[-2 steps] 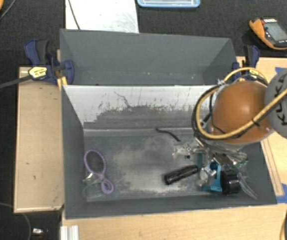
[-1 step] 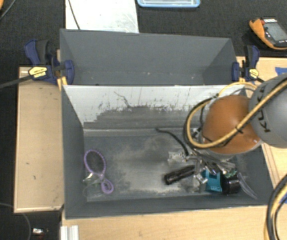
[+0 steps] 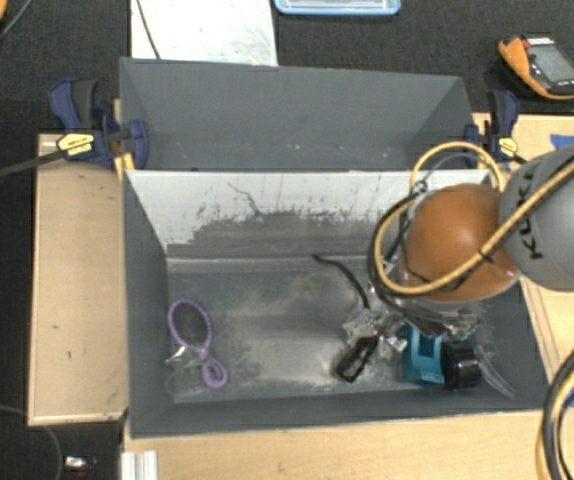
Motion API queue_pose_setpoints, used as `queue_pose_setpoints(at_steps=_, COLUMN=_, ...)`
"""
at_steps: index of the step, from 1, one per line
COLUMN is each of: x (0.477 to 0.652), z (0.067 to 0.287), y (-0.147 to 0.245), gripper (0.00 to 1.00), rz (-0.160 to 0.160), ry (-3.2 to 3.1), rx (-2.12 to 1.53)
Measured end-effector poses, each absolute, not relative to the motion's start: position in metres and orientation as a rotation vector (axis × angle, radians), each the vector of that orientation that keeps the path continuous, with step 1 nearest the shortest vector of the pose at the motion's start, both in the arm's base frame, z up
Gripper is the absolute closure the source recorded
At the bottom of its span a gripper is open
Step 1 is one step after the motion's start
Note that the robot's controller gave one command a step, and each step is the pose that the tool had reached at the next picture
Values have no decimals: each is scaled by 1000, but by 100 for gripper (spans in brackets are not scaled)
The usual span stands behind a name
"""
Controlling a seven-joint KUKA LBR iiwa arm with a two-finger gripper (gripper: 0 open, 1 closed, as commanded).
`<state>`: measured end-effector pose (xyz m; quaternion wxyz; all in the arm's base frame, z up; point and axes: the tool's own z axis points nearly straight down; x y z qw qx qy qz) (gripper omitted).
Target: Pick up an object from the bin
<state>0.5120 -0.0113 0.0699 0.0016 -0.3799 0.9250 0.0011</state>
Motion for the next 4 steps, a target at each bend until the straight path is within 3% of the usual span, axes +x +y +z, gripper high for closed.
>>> queue_pose_setpoints(at_steps=1, x=512, z=70, y=-11, gripper=100, rz=4, ry=2904, rx=-1191)
queue_pose_setpoints(at_steps=4, x=512, z=123, y=-11, gripper=100, rz=5, ry=2905, rx=-1185)
